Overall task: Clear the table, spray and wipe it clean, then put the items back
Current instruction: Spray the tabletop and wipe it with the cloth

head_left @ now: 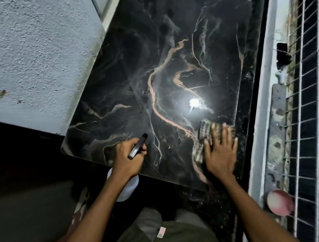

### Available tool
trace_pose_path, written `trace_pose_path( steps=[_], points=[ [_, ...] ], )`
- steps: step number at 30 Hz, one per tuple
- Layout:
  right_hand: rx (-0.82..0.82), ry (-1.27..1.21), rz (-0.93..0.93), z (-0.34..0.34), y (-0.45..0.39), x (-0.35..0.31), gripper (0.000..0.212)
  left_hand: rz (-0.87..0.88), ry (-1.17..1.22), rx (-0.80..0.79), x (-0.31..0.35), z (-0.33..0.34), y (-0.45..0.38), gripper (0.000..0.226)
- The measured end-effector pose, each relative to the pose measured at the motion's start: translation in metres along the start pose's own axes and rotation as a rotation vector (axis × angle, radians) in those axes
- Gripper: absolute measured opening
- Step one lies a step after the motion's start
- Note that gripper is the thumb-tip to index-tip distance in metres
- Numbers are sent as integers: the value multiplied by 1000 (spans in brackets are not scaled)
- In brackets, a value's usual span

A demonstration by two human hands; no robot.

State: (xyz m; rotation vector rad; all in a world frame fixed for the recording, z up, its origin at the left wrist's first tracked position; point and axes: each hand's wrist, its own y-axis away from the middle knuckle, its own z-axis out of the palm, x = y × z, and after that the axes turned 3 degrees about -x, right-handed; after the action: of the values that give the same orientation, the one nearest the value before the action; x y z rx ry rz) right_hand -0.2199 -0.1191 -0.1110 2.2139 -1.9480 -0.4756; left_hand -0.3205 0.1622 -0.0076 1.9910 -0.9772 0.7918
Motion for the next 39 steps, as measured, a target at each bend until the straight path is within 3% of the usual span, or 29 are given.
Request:
trace_pose_path(
  steps=[4,9,11,14,17,20,22,28,32,35,39],
  points=[
    [46,-107,166,-9,-44,-52,73,3,14,-41,8,8,-1,16],
    [-28,-52,-405,13,31,-72,66,-37,1,-123,19,22,-11,30],
    [-61,-41,-483,18,53,-48,69,-53,-7,-134,23,27,-18,30],
    [-48,-2,-373,12,41,-2,69,-41,-21,-131,27,31,-27,21],
    [-9,8,-136,-7,-19,22,68,-25,-47,-123,30,32,-34,15],
    [39,-69,127,-27,-86,-5,73,-23,-40,-112,36,32,-40,13],
    [28,-72,138,-33,-106,-45,76,-25,-42,-102,40,31,-42,15],
    [-95,-80,-645,10,-7,-133,64,-3,-74,-74,44,21,-48,24],
    [-155,-19,-859,25,44,-86,63,-6,-69,-37,48,14,-51,22],
    [-115,11,-769,12,27,-27,66,-31,-55,-26,47,14,-54,23],
    [-51,46,-447,-20,-46,30,65,-39,-55,7,48,19,-54,24]
  ],
)
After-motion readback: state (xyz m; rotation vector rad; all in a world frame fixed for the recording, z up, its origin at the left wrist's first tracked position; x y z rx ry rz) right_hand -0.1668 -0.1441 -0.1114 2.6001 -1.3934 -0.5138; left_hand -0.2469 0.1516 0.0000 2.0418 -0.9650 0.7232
